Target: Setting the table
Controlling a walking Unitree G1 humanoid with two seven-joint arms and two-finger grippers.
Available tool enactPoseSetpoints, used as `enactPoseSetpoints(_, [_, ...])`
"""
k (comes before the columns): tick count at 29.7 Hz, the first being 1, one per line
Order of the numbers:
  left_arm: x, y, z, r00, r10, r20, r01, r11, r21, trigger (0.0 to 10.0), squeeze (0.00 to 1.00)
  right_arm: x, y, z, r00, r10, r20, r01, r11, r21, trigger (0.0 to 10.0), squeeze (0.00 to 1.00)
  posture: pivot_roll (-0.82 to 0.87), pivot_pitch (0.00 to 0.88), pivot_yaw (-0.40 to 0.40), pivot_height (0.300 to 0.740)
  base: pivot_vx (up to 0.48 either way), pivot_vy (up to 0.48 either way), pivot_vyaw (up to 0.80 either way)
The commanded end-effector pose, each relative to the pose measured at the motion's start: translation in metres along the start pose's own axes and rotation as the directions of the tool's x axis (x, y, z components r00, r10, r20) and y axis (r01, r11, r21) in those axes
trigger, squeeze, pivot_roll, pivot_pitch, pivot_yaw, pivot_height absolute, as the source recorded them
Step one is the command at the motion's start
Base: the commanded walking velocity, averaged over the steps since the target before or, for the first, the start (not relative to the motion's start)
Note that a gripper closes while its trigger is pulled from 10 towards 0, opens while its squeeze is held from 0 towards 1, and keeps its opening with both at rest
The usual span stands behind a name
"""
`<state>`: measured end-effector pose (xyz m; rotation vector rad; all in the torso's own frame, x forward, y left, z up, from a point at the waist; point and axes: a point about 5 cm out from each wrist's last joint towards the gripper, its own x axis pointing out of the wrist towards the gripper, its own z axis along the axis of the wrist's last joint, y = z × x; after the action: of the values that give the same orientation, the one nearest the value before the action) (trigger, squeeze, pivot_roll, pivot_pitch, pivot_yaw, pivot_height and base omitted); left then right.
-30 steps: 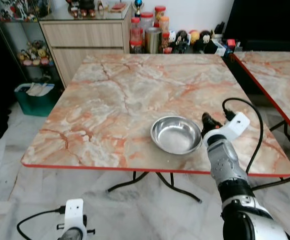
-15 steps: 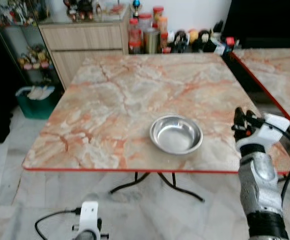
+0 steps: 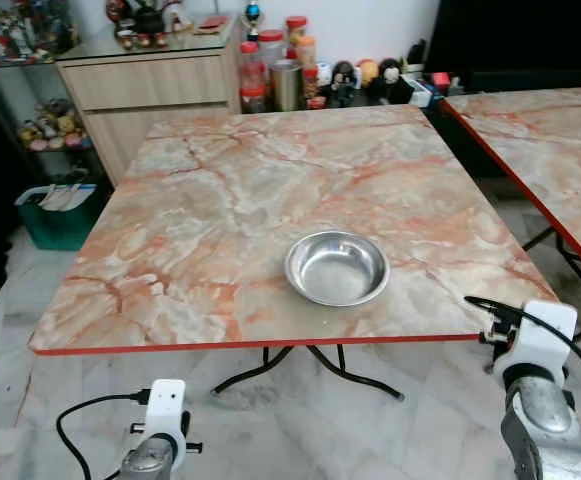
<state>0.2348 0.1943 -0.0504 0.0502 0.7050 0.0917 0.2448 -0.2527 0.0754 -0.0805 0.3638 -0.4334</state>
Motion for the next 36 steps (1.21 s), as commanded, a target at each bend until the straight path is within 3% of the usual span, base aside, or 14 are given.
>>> enactPoseSetpoints(1, [0.000,0.003,-0.002,1.000,0.026,-0.011,-0.027,0.999,-0.032,10.0,0.00,0.003,0.006,-0.005,0.998,-0.003,-0.055,0.002,1.000,-0.004,10.0,0.00,-0.09,0.000,0.033,0.740,0.000,0.000,0.00])
enactPoseSetpoints(4, [0.000,0.008,-0.002,0.999,0.040,-0.011,-0.040,0.999,-0.035,10.0,0.00,0.009,0.019,-0.014,0.993,0.019,-0.114,-0.023,0.999,-0.029,10.0,0.00,-0.07,0.000,0.046,0.740,0.000,0.000,0.00])
enactPoseSetpoints(5, [-0.001,0.012,-0.004,0.999,0.045,-0.017,-0.045,0.999,-0.019,10.0,0.00,0.016,0.032,-0.028,0.983,0.044,-0.179,-0.056,0.997,-0.058,10.0,0.00,-0.05,0.000,0.050,0.740,0.000,0.000,0.00])
enactPoseSetpoints(8, [-0.003,0.022,-0.007,0.998,0.063,-0.028,-0.063,0.998,-0.008,10.0,0.00,0.020,0.047,-0.045,0.967,0.066,-0.246,-0.085,0.994,-0.068,10.0,0.00,-0.03,0.000,0.047,0.740,0.000,0.000,0.00])
enactPoseSetpoints(14, [-0.005,0.037,-0.007,0.994,0.104,-0.016,-0.105,0.994,-0.033,10.0,0.00,0.019,0.074,-0.087,0.893,0.176,-0.414,-0.219,0.974,-0.060,10.0,0.00,0.03,0.000,0.016,0.740,0.000,0.000,0.00])
enactPoseSetpoints(19, [-0.006,0.036,-0.009,0.995,0.103,-0.013,-0.103,0.994,-0.041,10.0,0.00,0.013,0.077,-0.108,0.862,0.195,-0.468,-0.261,0.962,-0.080,10.0,0.00,0.05,0.000,0.022,0.740,0.000,0.000,0.00])
enactPoseSetpoints(20, [-0.006,0.032,-0.012,0.996,0.083,-0.022,-0.083,0.996,-0.016,10.0,0.00,0.008,0.077,-0.119,0.838,0.201,-0.507,-0.281,0.956,-0.085,10.0,0.00,0.04,0.000,0.028,0.740,0.000,0.000,0.00])
enactPoseSetpoints(24, [-0.008,0.028,-0.021,0.996,0.064,-0.055,-0.064,0.998,0.013,10.0,0.00,-0.001,0.074,-0.135,0.807,0.208,-0.552,-0.300,0.951,-0.080,10.0,0.00,0.03,0.000,0.038,0.740,0.000,0.000,0.00])
enactPoseSetpoints(28, [-0.009,0.028,-0.022,0.996,0.066,-0.060,-0.066,0.998,0.006,10.0,0.00,-0.002,0.074,-0.138,0.805,0.210,-0.555,-0.302,0.950,-0.077,10.0,0.00,0.03,0.000,0.038,0.740,0.000,0.000,0.00])
enactPoseSetpoints(31, [-0.012,0.023,-0.034,0.991,0.070,-0.117,-0.065,0.997,0.049,10.0,0.00,-0.017,0.068,-0.158,0.766,0.217,-0.605,-0.297,0.954,-0.033,10.0,0.00,0.00,0.000,0.041,0.740,0.000,0.000,0.00])
enactPoseSetpoints(36, [-0.011,0.016,-0.037,0.988,0.060,-0.144,-0.043,0.993,0.114,10.0,0.00,-0.020,0.070,-0.160,0.780,0.264,-0.568,-0.309,0.951,0.017,10.0,0.00,-0.02,0.000,0.049,0.740,0.000,-0.056,0.00])
